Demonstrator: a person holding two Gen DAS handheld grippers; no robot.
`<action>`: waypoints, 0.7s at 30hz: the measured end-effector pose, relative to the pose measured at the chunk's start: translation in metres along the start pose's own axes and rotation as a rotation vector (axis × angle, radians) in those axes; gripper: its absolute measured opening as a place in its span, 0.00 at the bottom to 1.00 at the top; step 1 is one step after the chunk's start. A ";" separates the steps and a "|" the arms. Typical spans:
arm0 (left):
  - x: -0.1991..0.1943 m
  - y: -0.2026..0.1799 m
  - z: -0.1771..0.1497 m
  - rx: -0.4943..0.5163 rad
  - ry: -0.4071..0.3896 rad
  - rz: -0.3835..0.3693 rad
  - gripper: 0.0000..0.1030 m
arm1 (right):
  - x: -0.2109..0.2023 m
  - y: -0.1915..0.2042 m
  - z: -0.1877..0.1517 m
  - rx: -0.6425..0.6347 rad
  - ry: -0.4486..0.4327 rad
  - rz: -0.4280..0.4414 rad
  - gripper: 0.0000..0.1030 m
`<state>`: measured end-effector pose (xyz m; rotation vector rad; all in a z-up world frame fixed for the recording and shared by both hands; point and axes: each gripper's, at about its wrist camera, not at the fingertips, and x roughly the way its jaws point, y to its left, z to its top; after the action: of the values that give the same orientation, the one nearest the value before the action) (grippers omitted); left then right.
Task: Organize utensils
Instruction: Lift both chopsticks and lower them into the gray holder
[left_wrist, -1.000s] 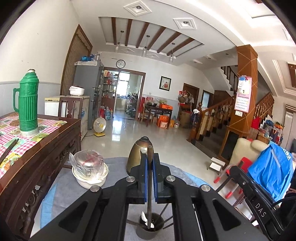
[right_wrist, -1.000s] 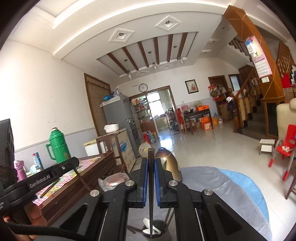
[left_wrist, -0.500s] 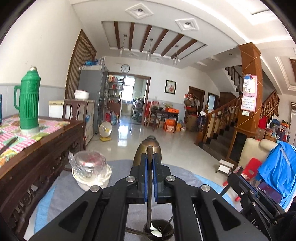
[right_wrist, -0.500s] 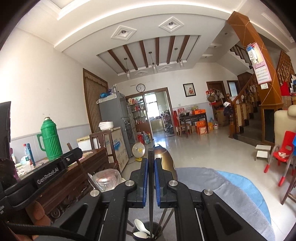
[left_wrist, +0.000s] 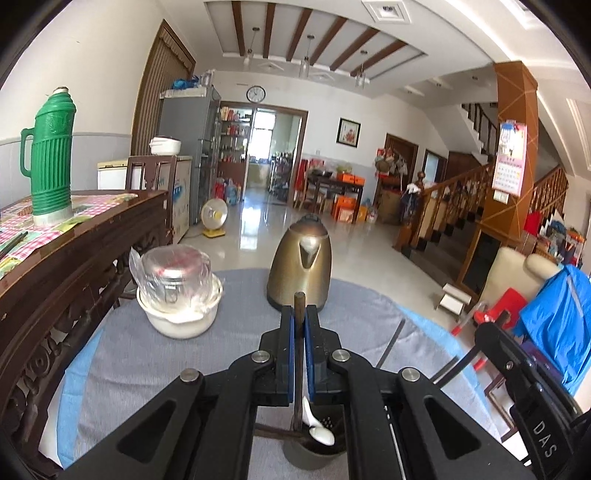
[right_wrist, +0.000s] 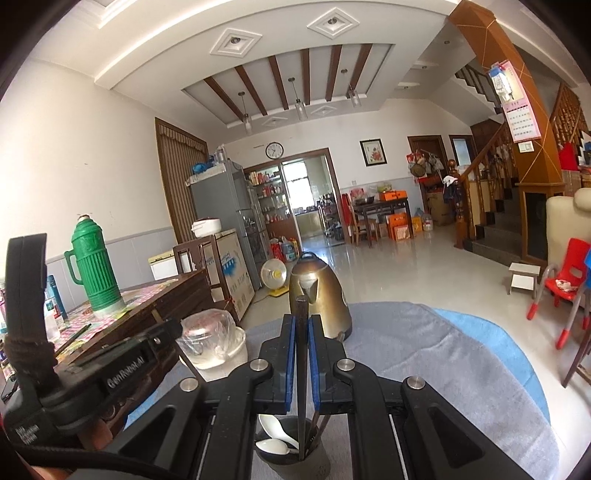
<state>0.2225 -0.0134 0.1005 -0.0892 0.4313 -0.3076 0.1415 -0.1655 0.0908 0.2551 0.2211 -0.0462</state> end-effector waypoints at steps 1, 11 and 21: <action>0.001 -0.001 -0.002 0.005 0.010 0.003 0.05 | 0.001 0.000 0.000 0.001 0.006 -0.001 0.07; 0.002 -0.014 -0.018 0.079 0.072 0.046 0.06 | 0.011 -0.015 -0.008 0.065 0.080 -0.004 0.07; -0.001 -0.014 -0.021 0.098 0.087 0.061 0.06 | 0.013 -0.014 -0.013 0.083 0.107 0.003 0.07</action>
<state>0.2085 -0.0272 0.0839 0.0331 0.5036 -0.2727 0.1502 -0.1762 0.0717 0.3415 0.3254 -0.0391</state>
